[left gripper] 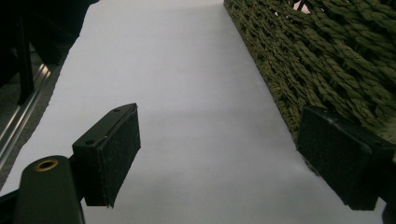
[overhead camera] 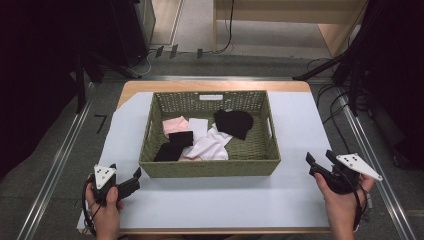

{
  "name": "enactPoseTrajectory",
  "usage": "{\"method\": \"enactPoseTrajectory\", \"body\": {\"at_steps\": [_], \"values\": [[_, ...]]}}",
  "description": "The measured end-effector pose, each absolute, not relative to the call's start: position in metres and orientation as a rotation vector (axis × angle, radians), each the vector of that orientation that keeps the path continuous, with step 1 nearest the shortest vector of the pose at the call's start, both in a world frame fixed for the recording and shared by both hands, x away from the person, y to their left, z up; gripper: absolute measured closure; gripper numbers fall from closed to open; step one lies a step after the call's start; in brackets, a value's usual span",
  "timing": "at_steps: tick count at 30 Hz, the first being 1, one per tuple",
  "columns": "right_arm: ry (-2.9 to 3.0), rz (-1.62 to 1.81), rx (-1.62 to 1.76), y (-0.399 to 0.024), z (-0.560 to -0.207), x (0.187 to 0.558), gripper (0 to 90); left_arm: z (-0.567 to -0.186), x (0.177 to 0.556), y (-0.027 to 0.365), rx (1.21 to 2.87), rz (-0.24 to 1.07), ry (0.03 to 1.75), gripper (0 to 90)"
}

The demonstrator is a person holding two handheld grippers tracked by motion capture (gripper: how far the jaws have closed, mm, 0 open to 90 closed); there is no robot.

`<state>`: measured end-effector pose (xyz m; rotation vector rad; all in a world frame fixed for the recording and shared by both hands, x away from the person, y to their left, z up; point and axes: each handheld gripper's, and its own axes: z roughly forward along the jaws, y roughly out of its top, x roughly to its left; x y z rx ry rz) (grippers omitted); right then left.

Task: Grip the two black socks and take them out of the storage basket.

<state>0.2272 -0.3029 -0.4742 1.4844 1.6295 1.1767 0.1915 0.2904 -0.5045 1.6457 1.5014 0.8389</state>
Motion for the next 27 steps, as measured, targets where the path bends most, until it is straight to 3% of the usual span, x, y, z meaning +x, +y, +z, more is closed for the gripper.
{"method": "enactPoseTrajectory", "body": {"at_steps": [10, 27], "values": [[1.589, 1.208, 1.466, -0.281, -0.434, 0.252, 34.4, -0.505, 0.194, 0.289, 1.664, 0.834, 1.519, 14.9], [1.641, 1.284, 1.361, -0.192, -0.396, 0.298, 37.1, -0.505, 0.194, 0.290, 1.652, 0.839, 1.528, 14.9]]}}
